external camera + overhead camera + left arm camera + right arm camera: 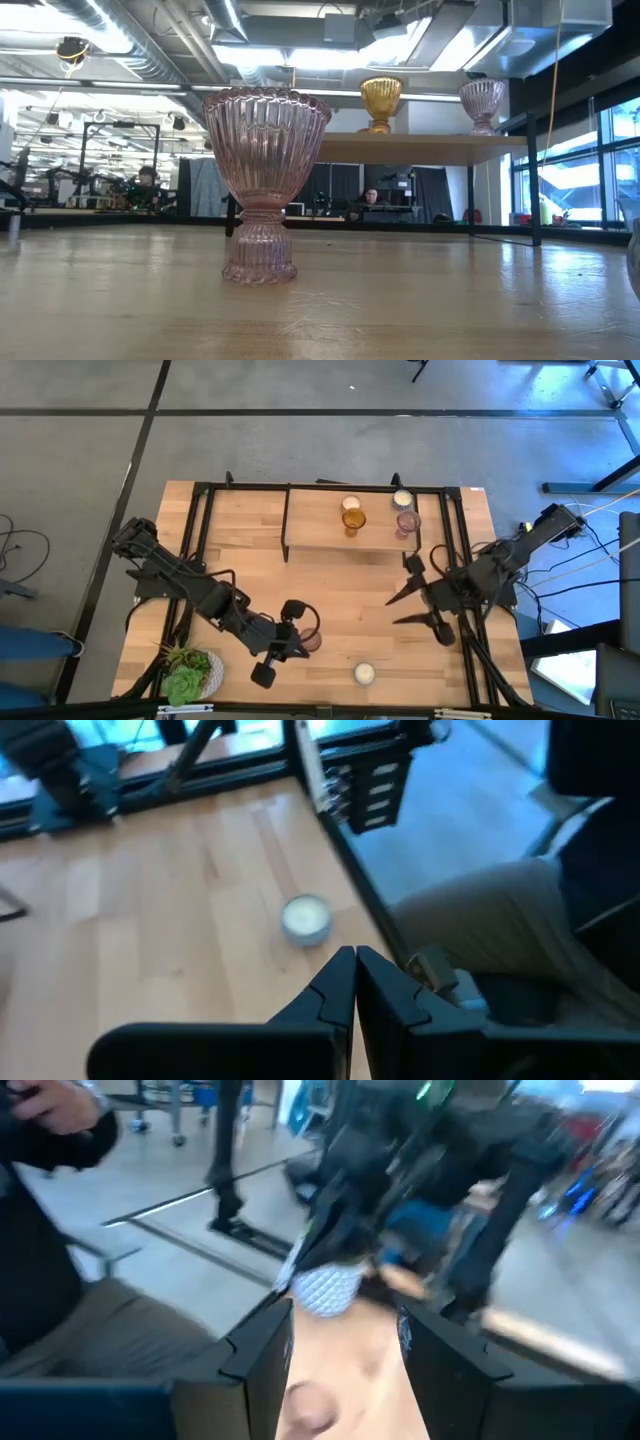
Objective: Pick & Place candle stick holders
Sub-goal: Put the light blue candle on the shelf
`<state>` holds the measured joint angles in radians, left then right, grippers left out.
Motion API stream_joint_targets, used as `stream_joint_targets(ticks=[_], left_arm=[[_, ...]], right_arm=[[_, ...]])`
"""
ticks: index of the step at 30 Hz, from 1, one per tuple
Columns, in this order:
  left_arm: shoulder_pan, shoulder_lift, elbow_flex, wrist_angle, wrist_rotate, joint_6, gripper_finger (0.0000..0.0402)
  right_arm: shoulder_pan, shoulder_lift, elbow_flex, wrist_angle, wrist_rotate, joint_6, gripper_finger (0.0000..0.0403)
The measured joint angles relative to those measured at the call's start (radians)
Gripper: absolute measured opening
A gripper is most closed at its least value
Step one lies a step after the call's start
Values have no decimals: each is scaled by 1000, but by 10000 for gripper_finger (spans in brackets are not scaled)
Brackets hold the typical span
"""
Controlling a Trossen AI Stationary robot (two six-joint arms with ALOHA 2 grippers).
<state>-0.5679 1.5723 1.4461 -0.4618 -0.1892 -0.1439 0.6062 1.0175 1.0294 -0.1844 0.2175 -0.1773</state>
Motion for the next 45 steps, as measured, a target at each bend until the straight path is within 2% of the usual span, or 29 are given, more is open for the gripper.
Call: stream_joint_targets(ticks=[7, 12, 16, 21, 26, 30, 33, 36, 39, 43, 45], left_arm=[[-4, 4, 5, -135, -102, -104, 8], [14, 34, 5, -172, -105, -149, 8], [16, 79, 5, -145, -105, -169, 9], [61, 172, 10, -51, 36, -160, 9], [77, 261, 132, -134, 76, -114, 9], [42, 277, 227, -131, -35, 10, 9], [6, 276, 238, -88, -149, 120, 9], [-19, 276, 237, -82, -248, 184, 8], [-20, 276, 237, -121, -316, 177, 8], [-10, 275, 230, -180, -317, 116, 3], [-11, 275, 215, -185, -316, 97, 2]], right_arm=[[-5, 26, -10, -22, 95, 35, 184], [-4, 24, -10, -10, 67, 62, 184], [-4, 25, -10, -17, 23, 159, 184], [2, 25, -10, -69, -50, 226, 184], [18, 25, -10, -86, -73, 245, 184], [38, 27, -10, -47, -75, 240, 184], [61, 46, -10, -19, -87, 234, 184], [89, 100, -24, 21, -175, 179, 184], [112, 182, -49, 55, -257, 163, 184], [138, 318, -48, 63, -241, 346, 184], [151, 387, -48, 56, -194, 470, 184]])
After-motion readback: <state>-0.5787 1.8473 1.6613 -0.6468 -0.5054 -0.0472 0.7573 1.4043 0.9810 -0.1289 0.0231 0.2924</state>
